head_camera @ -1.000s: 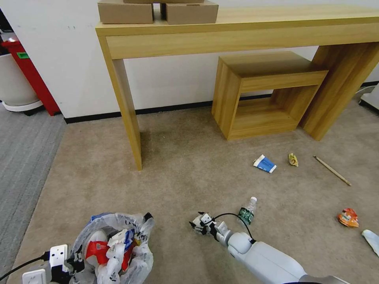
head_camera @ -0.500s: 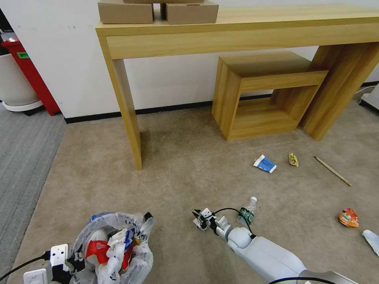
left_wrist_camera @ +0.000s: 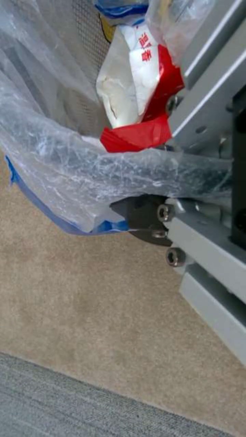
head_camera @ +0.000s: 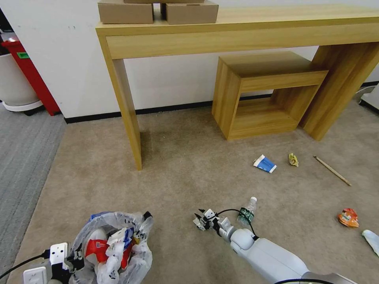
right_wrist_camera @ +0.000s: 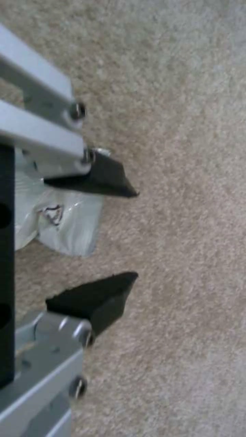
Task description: Pick up the trash bin and place the garbage on the floor into it.
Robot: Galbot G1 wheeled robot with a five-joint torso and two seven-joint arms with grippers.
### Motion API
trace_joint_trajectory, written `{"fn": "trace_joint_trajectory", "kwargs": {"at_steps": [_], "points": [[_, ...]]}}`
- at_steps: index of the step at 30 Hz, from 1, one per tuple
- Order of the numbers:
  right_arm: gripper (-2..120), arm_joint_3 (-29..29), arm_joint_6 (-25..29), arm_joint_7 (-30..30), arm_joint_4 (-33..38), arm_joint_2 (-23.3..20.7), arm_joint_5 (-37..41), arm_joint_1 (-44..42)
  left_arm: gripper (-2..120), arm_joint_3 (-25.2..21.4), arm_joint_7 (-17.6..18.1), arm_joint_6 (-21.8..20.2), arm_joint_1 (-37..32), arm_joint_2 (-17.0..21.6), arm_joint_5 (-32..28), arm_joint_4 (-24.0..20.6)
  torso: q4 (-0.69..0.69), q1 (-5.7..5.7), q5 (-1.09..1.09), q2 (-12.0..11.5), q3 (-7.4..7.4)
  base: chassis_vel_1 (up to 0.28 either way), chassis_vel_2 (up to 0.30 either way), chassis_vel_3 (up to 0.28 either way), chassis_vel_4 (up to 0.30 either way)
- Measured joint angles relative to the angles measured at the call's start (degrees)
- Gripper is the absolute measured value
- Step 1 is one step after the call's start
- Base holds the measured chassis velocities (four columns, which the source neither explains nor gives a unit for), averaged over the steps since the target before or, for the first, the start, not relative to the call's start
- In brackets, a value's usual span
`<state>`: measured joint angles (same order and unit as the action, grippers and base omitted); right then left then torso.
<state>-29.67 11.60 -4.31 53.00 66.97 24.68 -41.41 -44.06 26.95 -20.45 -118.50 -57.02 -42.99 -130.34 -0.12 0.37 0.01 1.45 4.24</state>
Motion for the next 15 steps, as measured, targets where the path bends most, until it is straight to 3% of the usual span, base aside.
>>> {"fn": "trace_joint_trajectory", "kwargs": {"at_steps": [6,10,15], "points": [[68,0.5,-0.5,0.3,0.9,-1.0,0.1,-0.7,0,-0.2,0.3,0.0,-0.2,0.3,-0.4,-0.2,0.00,0.00,0.00,0.0,0.00,0.000,0.000,0.000,0.000],[88,1.2,-0.8,0.6,1.6,-1.2,0.1,-1.6,0,-0.1,0.3,0.0,-0.4,0.1,-0.3,-0.5,0.00,0.00,0.00,0.0,0.00,0.000,0.000,0.000,0.000],[99,1.2,-1.0,0.8,1.7,-1.4,0.1,-2.2,0,0.0,0.4,0.0,-0.6,-0.1,0.1,-0.5,-0.01,0.00,0.00,0.0,0.00,0.000,0.000,0.000,0.000]]}}
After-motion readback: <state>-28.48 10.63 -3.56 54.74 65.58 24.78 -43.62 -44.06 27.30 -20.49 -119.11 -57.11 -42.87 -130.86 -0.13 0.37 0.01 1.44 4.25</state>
